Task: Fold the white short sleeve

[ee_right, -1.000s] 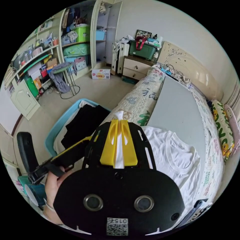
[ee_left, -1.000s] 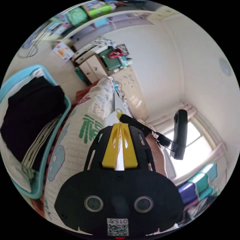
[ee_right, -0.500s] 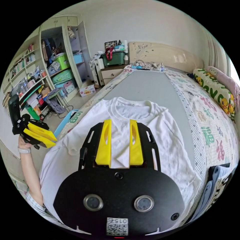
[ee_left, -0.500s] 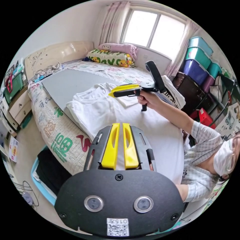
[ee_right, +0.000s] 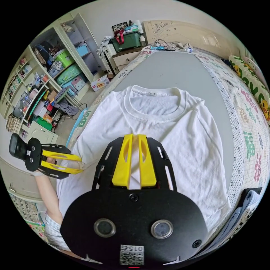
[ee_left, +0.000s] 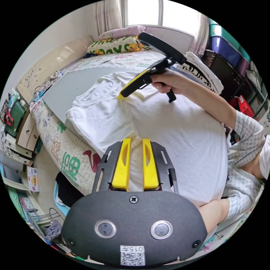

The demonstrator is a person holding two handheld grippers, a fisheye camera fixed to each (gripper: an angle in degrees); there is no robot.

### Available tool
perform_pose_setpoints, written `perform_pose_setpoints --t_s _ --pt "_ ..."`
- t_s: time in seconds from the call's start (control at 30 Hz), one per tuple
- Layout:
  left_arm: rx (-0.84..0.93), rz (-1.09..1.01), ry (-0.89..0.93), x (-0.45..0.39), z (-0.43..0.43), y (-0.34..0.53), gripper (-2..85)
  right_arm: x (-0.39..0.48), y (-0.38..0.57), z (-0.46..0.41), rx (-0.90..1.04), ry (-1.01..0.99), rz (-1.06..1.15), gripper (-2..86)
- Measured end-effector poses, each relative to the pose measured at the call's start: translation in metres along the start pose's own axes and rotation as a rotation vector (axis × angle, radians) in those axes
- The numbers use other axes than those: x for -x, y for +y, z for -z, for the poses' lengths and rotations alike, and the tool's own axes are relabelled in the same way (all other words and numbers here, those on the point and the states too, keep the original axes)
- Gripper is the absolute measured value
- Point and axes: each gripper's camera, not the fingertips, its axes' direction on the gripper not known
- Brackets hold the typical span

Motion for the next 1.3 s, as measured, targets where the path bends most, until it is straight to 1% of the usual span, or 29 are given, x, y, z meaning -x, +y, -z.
perform_pose_setpoints --t_s 0.13,0.23,0.33,0.43,0.5,0.53,0.57,0.63,0.7,0.77,0.8,0.87,0.97,1.03,1.1,1.2,1.3 --pt "0.011 -0.064 -0.058 0.0 0.012 -0.007 3.0 -0.012 0.003 0.006 -0.019 -0.053 -0.017 1.6" --pt "0.01 -0.1 -0.081 0.005 0.025 -0.009 2.0 -0.013 0.009 0.015 -0.058 -0.029 0.017 0.7" --pt "0.012 -0.147 -0.106 0.007 0.034 -0.011 1.6 -0.009 0.013 0.017 -0.06 0.024 0.047 1.0" --pt "0.062 -0.169 -0.12 0.018 0.029 -0.011 1.2 0.001 0.015 0.014 -0.042 0.114 0.087 3.2" --pt "0.063 -0.158 -0.121 0.033 0.031 -0.004 1.1 0.012 0.021 0.018 -0.083 0.229 0.138 5.8" --pt "0.052 -0.151 -0.121 0.038 0.035 -0.001 1.1 0.015 0.023 0.02 -0.097 0.249 0.156 6.4" --pt "0.021 -0.127 -0.124 0.049 0.045 0.007 1.3 0.021 0.027 0.026 -0.132 0.269 0.194 6.6" --pt "-0.055 -0.066 -0.14 0.069 0.066 0.023 1.6 0.03 0.033 0.036 -0.186 0.236 0.233 6.8" --pt "-0.176 0.05 -0.136 0.103 0.093 0.047 2.1 0.037 0.037 0.044 -0.214 0.113 0.259 7.0" --pt "-0.241 0.145 -0.114 0.132 0.103 0.066 2.8 0.041 0.038 0.04 -0.191 0.037 0.29 7.7" --pt "-0.245 0.227 -0.115 0.153 0.103 0.078 3.4 0.043 0.037 0.035 -0.168 0.02 0.301 8.1" --pt "-0.209 0.316 -0.084 0.182 0.093 0.091 4.9 0.042 0.036 0.027 -0.145 0.036 0.301 8.4" --pt "-0.199 0.351 0.014 0.217 0.07 0.11 7.2 0.035 0.033 0.017 -0.124 0.084 0.283 8.0" --pt "-0.178 0.379 0.034 0.236 0.053 0.118 7.9 0.028 0.031 0.01 -0.114 0.083 0.268 7.7" --pt "-0.089 0.411 0.024 0.256 0.031 0.123 8.0 0.025 0.024 -0.002 -0.051 0.075 0.273 7.6" --pt "-0.068 0.401 -0.019 0.265 0.028 0.13 7.7 0.03 0.017 -0.022 0.031 0.133 0.292 7.0" --pt "-0.039 0.408 -0.075 0.276 0.031 0.143 7.5 0.039 0.012 -0.033 0.027 0.185 0.325 6.4"
